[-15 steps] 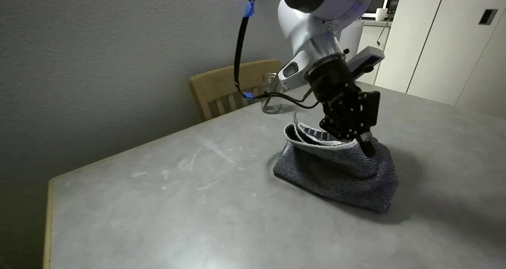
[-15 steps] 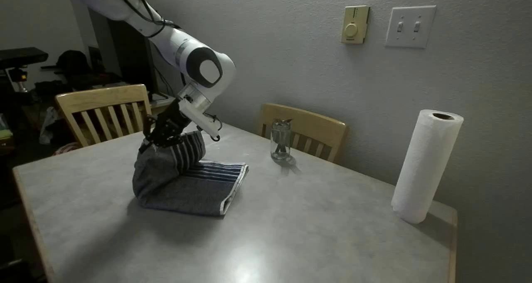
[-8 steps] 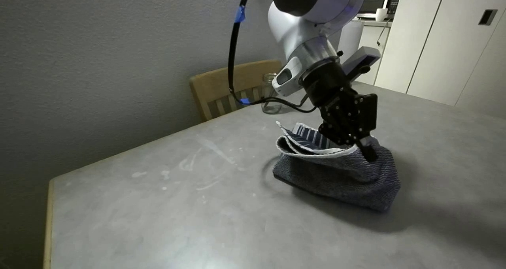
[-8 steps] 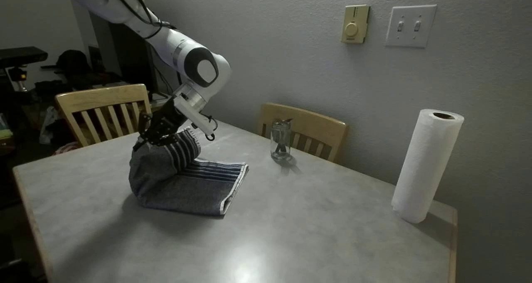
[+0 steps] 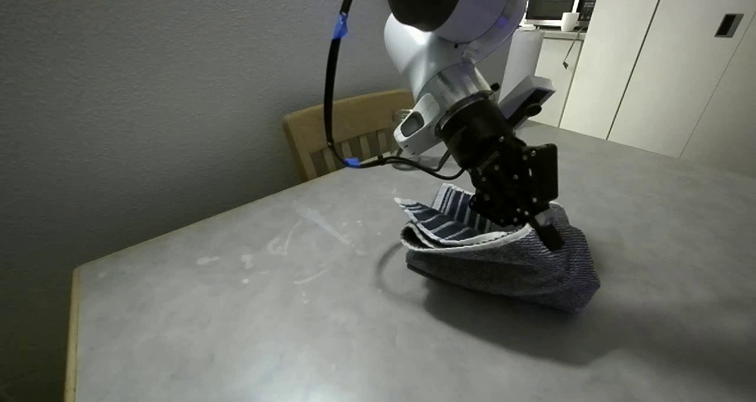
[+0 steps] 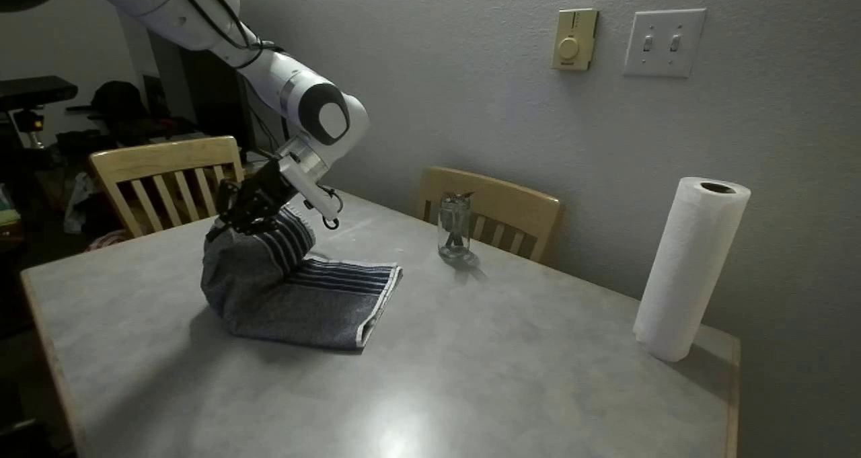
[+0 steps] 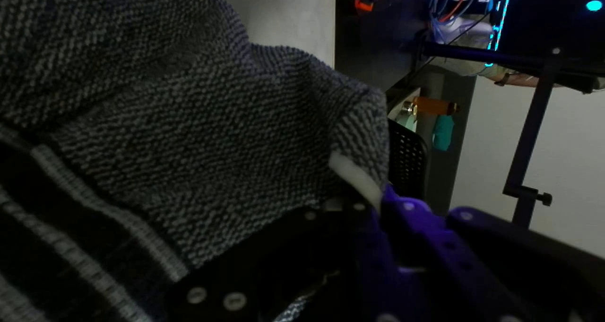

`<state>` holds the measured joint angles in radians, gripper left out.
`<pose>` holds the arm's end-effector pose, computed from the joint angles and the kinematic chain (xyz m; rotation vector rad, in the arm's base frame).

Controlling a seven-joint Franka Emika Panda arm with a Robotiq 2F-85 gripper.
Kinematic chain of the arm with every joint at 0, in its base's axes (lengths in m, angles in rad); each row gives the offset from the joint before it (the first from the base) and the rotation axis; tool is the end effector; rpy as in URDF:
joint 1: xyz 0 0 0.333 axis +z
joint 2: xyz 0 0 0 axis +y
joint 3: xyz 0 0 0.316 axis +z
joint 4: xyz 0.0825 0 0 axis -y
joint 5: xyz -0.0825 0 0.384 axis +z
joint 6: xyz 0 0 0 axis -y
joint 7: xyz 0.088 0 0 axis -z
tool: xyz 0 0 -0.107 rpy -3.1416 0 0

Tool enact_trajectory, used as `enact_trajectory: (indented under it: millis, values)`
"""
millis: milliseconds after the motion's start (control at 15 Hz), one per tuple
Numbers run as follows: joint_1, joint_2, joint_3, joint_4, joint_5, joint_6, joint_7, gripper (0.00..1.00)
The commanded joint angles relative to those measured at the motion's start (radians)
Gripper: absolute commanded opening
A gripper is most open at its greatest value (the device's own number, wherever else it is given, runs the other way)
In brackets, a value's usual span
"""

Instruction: Unfold the towel then fold it again

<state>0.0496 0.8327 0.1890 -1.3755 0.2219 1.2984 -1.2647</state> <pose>0.6016 0.1555 0.2005 -1.6871 -1.5193 0.7237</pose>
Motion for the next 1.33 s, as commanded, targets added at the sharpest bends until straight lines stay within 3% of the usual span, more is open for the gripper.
enact_trajectory:
  millis: [0, 267, 533, 933, 1267]
  values:
    - [0.008, 0.036, 0.011, 0.048, -0.013, -0.034, 0.022, 0.01]
    - [0.022, -0.016, 0.0, -0.04, -0.002, 0.071, 0.115, 0.01]
    - [0.059, -0.108, 0.0, -0.2, -0.028, 0.264, 0.226, 0.01]
    - [0.081, -0.156, 0.056, -0.359, 0.071, 0.561, 0.408, 0.01]
    - [0.079, -0.147, 0.107, -0.441, 0.113, 0.763, 0.484, 0.01]
